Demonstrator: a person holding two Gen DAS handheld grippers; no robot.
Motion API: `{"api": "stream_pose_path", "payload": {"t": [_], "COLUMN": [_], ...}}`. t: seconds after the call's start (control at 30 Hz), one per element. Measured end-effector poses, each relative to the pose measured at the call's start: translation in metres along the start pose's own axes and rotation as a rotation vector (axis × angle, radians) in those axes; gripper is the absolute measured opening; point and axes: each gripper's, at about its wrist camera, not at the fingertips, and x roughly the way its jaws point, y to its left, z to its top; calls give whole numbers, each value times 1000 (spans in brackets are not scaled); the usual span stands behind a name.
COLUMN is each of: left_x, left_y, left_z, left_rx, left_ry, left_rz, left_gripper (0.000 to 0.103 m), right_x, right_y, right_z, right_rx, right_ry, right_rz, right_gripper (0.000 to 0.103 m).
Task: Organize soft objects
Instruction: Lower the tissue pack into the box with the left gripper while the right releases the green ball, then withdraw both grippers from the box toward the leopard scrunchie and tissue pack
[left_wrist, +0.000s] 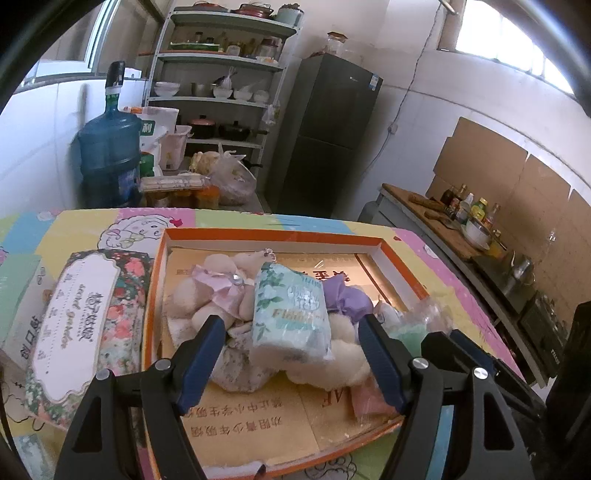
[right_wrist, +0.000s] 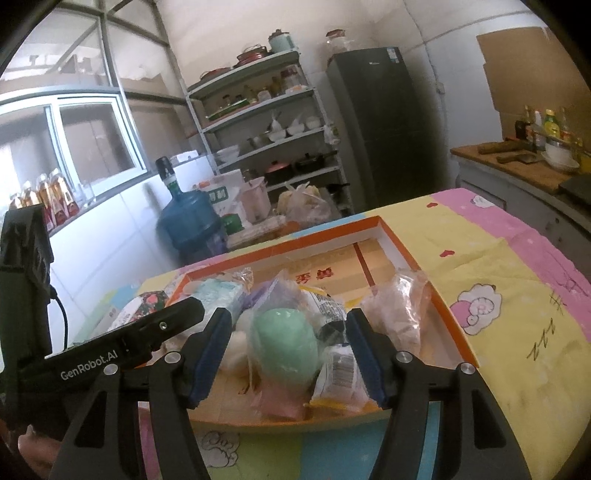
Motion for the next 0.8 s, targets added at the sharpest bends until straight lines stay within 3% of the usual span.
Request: {"api": "stream_pose_path", "payload": {"t": [0.33, 0.8], "left_x": [-28, -69], "left_y": [4, 13], "left_z": [-16, -35], "left_rx": [68, 94], "left_ry": [-30, -42], "left_rz": [56, 73], "left_gripper": [74, 74], "right_x": [-20, -48], "right_y": [14, 41], "right_z": [-8, -25], "right_rx": [3, -29], "right_ry": [-9, -11], "right_rz": [-5, 3], "right_gripper": [66, 66]}}
